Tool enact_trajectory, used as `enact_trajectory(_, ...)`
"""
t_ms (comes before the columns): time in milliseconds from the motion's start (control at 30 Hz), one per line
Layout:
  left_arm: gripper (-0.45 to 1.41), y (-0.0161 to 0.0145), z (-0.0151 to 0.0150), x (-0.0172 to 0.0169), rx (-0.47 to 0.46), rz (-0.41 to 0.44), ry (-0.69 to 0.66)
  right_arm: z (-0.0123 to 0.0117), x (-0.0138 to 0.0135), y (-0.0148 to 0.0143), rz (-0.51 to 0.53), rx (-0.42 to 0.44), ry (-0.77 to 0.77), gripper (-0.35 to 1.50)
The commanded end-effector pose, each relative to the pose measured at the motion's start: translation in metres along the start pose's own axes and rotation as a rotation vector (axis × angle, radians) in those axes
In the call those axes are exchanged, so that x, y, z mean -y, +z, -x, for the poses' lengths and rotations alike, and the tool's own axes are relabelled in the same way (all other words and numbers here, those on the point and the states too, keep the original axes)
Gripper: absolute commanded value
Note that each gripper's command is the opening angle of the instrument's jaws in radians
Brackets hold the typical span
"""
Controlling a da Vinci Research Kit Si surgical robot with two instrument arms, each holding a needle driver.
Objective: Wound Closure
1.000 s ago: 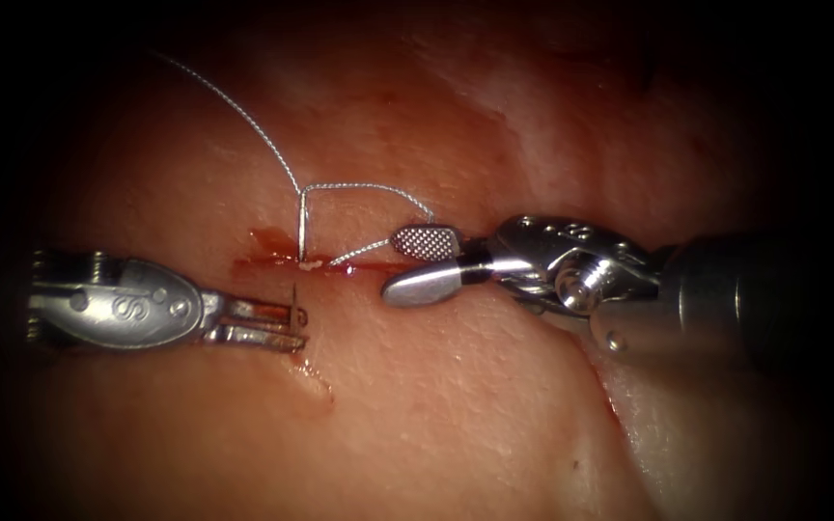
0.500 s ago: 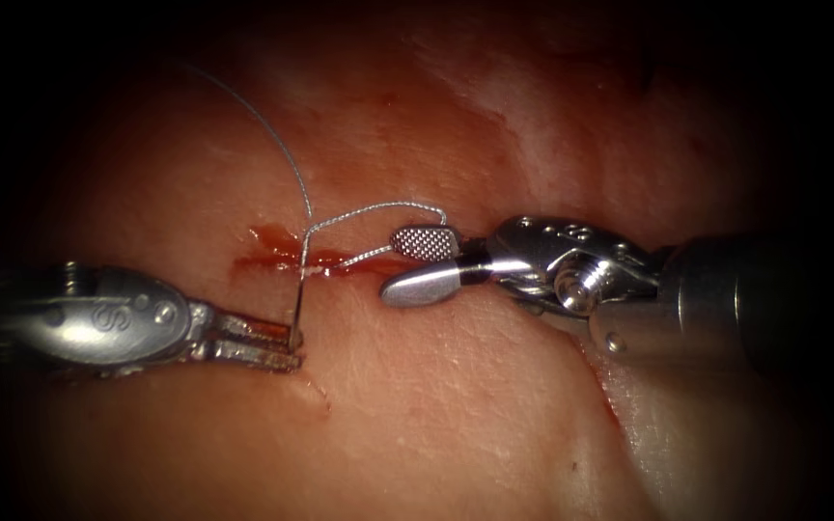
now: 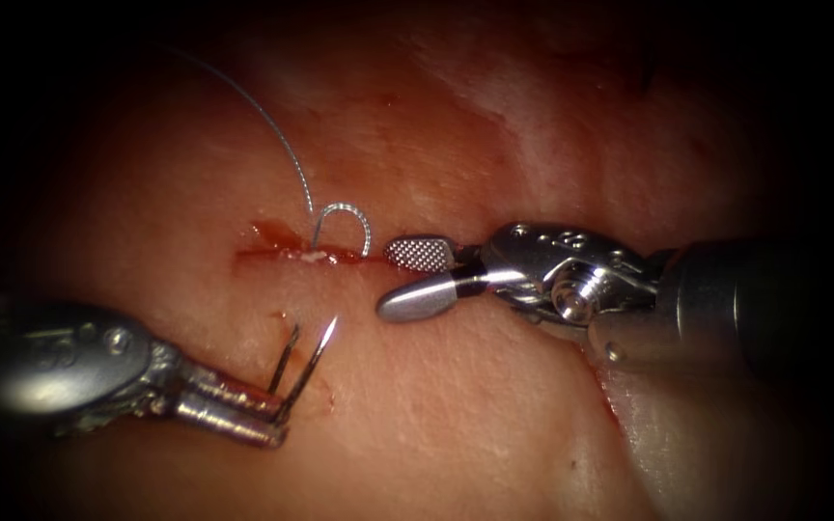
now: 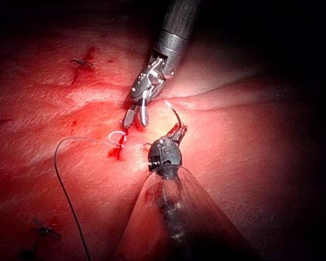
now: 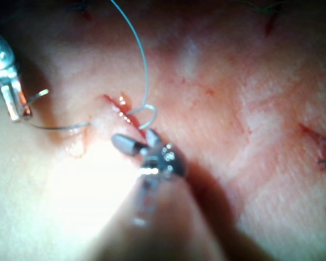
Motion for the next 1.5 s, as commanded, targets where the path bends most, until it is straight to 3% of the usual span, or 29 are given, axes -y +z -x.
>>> enact_trajectory(33, -0.45, 0.0003, -0.0001, 0.0001, -0.014, 0.003, -0.004, 0.0003, -0.0001, 0.0009, -0.004, 0.000, 0.000, 1.25)
enact_trajectory(300, -0.45, -0.0012, -0.0022, -0.0010, -0.058, 0.015, -0.009, 0.0004, 0.0001, 0.0010, -0.014, 0.005, -0.001, 1.25)
enact_trajectory(500, -0.45, -0.0040, -0.0065, 0.0004, -0.105, -0.102, 0.164, 0.0002, 0.0004, 0.0010, -0.019, 0.004, 0.001, 1.23)
enact_trajectory(700, -0.45, -0.0075, -0.0105, 0.0032, -0.144, -0.197, 0.237, -0.0017, 0.0025, 0.0005, -0.025, 0.001, -0.103, 1.03)
enact_trajectory(833, -0.45, -0.0086, -0.0106, 0.0040, -0.139, -0.228, 0.241, -0.0034, 0.0044, 0.0007, -0.028, -0.003, -0.204, 0.91)
enact_trajectory(967, -0.45, -0.0088, -0.0099, 0.0041, -0.142, -0.252, 0.238, -0.0038, 0.0057, 0.0017, -0.029, -0.005, -0.307, 0.63)
enact_trajectory(1067, -0.45, -0.0087, -0.0094, 0.0040, -0.146, -0.261, 0.245, -0.0035, 0.0057, 0.0030, -0.024, -0.006, -0.346, 0.52)
enact_trajectory(1300, -0.45, -0.0082, -0.0081, 0.0035, -0.158, -0.256, 0.257, -0.0018, 0.0046, 0.0052, -0.002, 0.009, -0.376, 0.52)
enact_trajectory(1500, -0.45, -0.0084, -0.0076, 0.0036, -0.171, -0.253, 0.268, 0.0027, 0.0030, 0.0072, 0.025, 0.077, -0.418, 0.52)
